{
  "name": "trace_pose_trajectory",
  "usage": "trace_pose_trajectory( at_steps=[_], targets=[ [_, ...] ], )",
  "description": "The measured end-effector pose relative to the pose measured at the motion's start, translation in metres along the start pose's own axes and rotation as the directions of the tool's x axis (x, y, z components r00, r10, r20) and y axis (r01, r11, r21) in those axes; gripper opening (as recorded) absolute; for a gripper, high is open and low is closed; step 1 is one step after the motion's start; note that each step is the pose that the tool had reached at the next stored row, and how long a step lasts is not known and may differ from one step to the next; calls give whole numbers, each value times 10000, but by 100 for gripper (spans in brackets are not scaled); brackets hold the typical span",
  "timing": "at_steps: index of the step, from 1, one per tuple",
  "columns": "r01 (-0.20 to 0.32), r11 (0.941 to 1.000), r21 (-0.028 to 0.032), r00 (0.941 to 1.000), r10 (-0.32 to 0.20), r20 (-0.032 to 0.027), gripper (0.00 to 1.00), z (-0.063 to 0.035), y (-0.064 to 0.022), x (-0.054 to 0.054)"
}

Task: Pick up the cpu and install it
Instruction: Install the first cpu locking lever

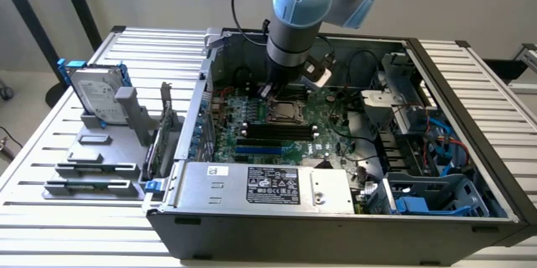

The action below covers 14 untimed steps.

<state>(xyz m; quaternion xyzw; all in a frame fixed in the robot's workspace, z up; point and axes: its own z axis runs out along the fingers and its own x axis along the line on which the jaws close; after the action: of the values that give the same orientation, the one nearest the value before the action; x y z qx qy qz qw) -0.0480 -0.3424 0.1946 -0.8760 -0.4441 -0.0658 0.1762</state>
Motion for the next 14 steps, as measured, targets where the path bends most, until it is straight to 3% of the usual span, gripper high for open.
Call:
trace_pose_trajectory(
  at_steps=[14],
  targets=[
    [-3, 10000, -50, 10000, 3, 68, 11, 4, 74, 51]
  ],
)
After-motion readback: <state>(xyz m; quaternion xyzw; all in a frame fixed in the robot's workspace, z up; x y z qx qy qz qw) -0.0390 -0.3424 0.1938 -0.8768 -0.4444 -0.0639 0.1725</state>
